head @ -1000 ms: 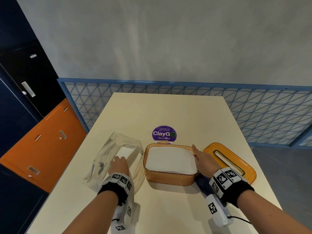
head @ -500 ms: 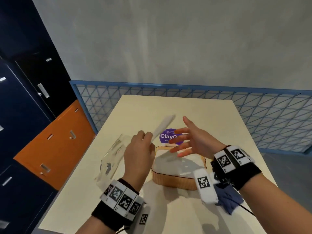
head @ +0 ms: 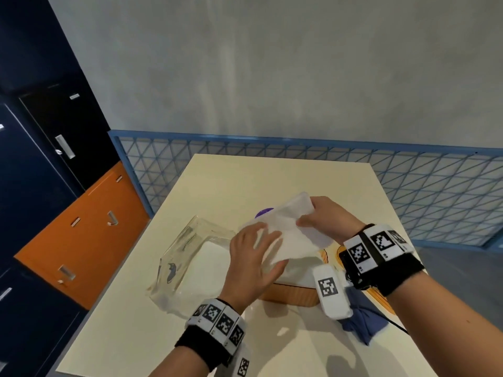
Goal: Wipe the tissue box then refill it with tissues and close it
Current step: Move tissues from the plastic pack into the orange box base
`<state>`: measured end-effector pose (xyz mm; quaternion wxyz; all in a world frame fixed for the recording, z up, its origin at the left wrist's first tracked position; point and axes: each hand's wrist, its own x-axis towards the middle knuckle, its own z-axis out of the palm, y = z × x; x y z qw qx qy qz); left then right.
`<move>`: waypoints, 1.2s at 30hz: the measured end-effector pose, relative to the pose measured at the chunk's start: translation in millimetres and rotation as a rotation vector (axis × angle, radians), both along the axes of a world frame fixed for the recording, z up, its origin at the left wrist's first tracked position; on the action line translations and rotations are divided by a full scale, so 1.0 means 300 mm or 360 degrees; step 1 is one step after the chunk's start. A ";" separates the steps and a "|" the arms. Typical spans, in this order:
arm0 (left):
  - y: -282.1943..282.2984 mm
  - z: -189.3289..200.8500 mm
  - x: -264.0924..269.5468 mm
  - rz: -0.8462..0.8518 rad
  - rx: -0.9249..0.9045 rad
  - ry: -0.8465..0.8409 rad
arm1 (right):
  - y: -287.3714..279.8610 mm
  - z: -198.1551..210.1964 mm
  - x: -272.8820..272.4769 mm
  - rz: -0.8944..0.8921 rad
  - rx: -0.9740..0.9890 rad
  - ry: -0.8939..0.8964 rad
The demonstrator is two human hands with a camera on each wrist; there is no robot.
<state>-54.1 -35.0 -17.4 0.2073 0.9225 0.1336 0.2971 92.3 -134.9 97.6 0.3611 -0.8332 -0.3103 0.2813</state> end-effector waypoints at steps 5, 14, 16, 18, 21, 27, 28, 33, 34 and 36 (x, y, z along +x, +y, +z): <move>0.012 0.044 0.000 0.0208 -0.1496 -0.0427 | -0.026 0.008 0.012 0.0072 0.0136 -0.0198; 0.089 0.122 0.042 0.0079 -0.1639 -0.0266 | -0.070 -0.077 0.000 -0.0151 0.0740 0.0035; 0.063 0.110 0.040 0.0103 -0.1524 -0.0257 | -0.094 -0.140 -0.011 -0.0255 0.0774 0.0075; 0.032 0.068 0.043 0.0132 -0.1521 -0.0187 | -0.120 -0.223 -0.030 -0.0342 0.0664 0.0105; 0.008 0.017 0.057 0.0126 -0.1482 -0.0095 | -0.134 -0.312 -0.040 -0.0500 0.0536 0.0139; 0.010 0.055 0.067 0.0181 -0.1304 -0.0268 | -0.112 -0.277 -0.017 -0.0456 0.0675 0.0124; 0.011 0.048 0.066 0.0217 -0.1324 -0.0288 | -0.116 -0.282 -0.017 -0.0449 0.0658 0.0130; 0.010 -0.014 0.074 0.0368 -0.1443 -0.0126 | -0.128 -0.333 -0.035 -0.0462 0.0444 0.0140; 0.009 -0.013 0.080 0.0369 -0.1426 -0.0116 | -0.124 -0.330 -0.034 -0.0460 0.0452 0.0130; 0.009 0.008 0.091 0.0358 -0.1396 -0.0150 | -0.118 -0.309 -0.026 -0.0452 0.0475 0.0091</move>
